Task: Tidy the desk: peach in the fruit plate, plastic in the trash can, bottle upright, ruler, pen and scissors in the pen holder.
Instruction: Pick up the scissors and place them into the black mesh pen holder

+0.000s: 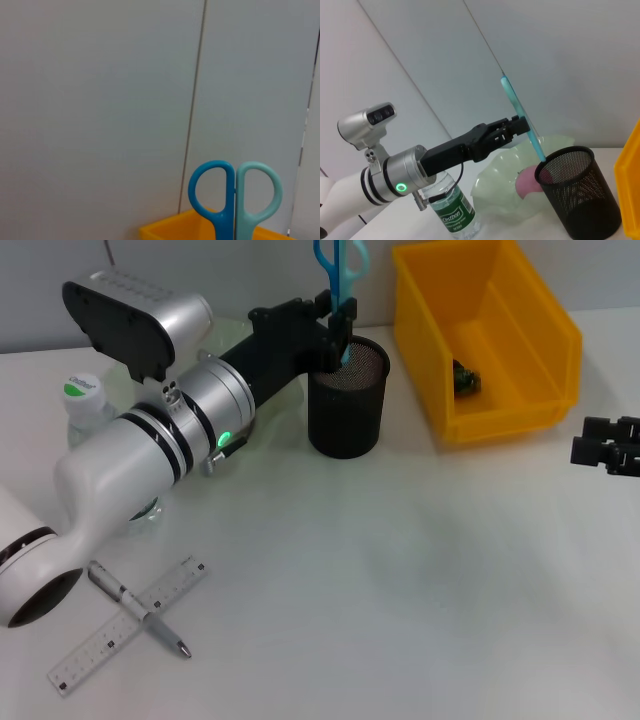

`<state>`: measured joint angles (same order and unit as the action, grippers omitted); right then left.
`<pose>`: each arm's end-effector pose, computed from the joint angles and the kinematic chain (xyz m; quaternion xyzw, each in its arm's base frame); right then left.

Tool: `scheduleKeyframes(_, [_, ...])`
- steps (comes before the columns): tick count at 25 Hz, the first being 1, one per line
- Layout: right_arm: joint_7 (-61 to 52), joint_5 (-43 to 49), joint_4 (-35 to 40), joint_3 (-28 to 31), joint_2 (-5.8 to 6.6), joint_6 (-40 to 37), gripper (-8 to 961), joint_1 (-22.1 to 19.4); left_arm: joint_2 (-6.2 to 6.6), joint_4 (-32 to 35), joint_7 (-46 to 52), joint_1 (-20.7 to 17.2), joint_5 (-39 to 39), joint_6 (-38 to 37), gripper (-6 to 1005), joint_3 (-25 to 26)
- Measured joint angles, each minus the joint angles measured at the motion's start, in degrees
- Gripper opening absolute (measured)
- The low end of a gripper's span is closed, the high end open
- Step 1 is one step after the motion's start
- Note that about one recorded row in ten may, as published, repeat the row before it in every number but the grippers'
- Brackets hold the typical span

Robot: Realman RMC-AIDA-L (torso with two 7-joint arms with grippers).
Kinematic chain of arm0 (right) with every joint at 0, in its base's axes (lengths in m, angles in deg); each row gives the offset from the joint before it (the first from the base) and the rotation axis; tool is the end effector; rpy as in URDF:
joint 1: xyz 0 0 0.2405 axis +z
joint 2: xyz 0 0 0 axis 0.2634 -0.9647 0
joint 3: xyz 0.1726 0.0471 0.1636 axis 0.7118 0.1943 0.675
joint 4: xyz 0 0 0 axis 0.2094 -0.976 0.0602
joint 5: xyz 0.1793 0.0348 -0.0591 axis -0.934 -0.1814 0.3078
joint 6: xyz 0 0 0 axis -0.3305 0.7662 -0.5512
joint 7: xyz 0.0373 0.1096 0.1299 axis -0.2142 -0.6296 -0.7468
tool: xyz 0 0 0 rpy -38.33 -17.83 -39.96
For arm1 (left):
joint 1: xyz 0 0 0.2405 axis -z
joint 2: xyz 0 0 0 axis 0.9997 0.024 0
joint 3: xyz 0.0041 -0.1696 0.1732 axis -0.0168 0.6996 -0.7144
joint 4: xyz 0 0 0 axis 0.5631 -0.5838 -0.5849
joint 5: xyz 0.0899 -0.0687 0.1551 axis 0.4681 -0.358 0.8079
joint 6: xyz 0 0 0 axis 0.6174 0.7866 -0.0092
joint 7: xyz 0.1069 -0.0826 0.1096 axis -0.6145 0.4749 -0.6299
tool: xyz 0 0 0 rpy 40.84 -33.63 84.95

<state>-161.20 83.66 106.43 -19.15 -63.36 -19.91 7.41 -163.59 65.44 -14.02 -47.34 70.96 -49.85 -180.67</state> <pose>0.2760 0.2899 0.0889 -0.8688 0.3657 0.2930 0.1603 -0.1140 0.4039 -0.1013 -0.8543 -0.2051 -0.3344 0.3411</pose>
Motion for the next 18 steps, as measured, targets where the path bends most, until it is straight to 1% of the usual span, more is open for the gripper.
scheduleKeyframes(8, [0.32,0.01,-0.83,0.01,-0.26,0.04,777,0.15,0.0,-0.21,0.04,-0.01,-0.09,0.03,286,-1.67])
scheduleKeyframes(18, [0.38,-0.03,-0.83,0.24,-0.47,-0.34,778,0.01,0.0,-0.78,0.16,0.04,-0.15,0.03,291,-1.68])
